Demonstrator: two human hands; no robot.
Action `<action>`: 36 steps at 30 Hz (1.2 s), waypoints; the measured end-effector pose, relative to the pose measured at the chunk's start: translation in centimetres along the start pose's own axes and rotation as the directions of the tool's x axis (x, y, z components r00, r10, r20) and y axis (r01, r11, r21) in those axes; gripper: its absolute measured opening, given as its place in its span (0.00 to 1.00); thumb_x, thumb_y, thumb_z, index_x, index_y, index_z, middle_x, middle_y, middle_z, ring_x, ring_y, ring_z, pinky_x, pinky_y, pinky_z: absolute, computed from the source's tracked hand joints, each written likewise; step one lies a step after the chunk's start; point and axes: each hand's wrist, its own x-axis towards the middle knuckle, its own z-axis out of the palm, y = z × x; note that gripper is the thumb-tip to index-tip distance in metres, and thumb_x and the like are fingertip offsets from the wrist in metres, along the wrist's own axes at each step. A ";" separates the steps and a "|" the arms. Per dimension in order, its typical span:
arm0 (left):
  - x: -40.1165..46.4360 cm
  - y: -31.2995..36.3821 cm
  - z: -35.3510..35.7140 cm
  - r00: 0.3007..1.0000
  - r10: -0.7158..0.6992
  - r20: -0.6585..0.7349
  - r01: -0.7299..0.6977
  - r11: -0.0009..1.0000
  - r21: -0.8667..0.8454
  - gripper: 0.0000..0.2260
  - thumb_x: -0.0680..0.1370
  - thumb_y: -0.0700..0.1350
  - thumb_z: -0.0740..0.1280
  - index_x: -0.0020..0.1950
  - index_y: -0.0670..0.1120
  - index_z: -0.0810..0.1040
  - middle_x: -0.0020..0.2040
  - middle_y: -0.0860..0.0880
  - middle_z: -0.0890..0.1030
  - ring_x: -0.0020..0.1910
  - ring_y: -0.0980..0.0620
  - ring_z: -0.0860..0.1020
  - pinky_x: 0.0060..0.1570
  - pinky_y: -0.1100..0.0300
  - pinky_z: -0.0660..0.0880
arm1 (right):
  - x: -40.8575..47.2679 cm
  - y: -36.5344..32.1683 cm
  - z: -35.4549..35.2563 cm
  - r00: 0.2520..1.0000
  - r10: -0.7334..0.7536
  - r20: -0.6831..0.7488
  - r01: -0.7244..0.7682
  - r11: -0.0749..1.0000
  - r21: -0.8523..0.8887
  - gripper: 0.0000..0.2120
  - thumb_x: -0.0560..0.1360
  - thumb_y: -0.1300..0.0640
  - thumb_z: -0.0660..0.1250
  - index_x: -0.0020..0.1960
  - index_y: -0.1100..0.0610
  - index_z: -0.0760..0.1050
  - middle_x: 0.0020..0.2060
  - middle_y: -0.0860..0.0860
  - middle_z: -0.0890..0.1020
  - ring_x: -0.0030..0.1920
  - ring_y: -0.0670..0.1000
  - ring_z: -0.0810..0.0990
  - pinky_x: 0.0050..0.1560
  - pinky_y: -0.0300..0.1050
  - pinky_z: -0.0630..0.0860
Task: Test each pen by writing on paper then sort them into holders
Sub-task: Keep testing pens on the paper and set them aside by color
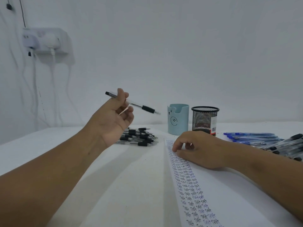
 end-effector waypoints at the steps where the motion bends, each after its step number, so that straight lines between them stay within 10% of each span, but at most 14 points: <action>1: -0.1 -0.2 0.2 0.999 -0.043 -0.004 0.042 0.997 -0.065 0.09 0.79 0.51 0.68 0.45 0.46 0.76 0.39 0.49 0.80 0.40 0.49 0.83 0.48 0.57 0.76 | 0.0 0.0 0.0 1.000 0.001 0.005 -0.001 1.000 -0.008 0.04 0.78 0.46 0.69 0.51 0.40 0.80 0.46 0.35 0.79 0.48 0.40 0.76 0.46 0.29 0.70; 17: -1.8 -1.2 2.5 0.995 -0.096 -0.019 0.085 0.941 -0.327 0.18 0.79 0.51 0.53 0.30 0.46 0.62 0.29 0.49 0.61 0.26 0.49 0.65 0.41 0.55 0.66 | 0.1 -0.8 -0.5 0.999 0.022 0.028 -0.020 0.998 -0.065 0.05 0.77 0.46 0.69 0.53 0.40 0.78 0.46 0.36 0.80 0.47 0.40 0.77 0.50 0.33 0.74; 24: -2.0 -2.7 2.4 0.987 -0.146 0.073 0.158 0.965 -0.210 0.19 0.83 0.52 0.48 0.37 0.45 0.67 0.51 0.40 0.86 0.56 0.38 0.84 0.65 0.46 0.72 | 1.9 -2.7 -3.7 0.968 0.123 0.220 -0.109 0.991 -0.078 0.29 0.69 0.28 0.67 0.62 0.39 0.60 0.43 0.41 0.84 0.47 0.45 0.80 0.54 0.47 0.76; 31: -2.2 -3.6 2.6 0.971 -0.208 0.117 0.218 0.973 -0.078 0.18 0.83 0.50 0.46 0.40 0.47 0.69 0.58 0.43 0.85 0.67 0.42 0.76 0.74 0.45 0.63 | 3.5 -3.3 -3.1 0.977 -0.162 -0.139 0.084 0.891 -0.446 0.09 0.79 0.39 0.61 0.48 0.44 0.71 0.41 0.44 0.76 0.44 0.51 0.76 0.48 0.49 0.76; 36: -2.2 -4.5 2.4 0.972 -0.217 0.088 0.198 0.962 0.189 0.19 0.84 0.48 0.48 0.49 0.47 0.77 0.60 0.50 0.85 0.68 0.45 0.76 0.74 0.46 0.64 | 3.2 -1.5 -2.4 0.966 -0.201 -0.165 0.102 0.875 -0.473 0.13 0.80 0.42 0.63 0.49 0.49 0.80 0.36 0.42 0.67 0.41 0.49 0.70 0.42 0.46 0.69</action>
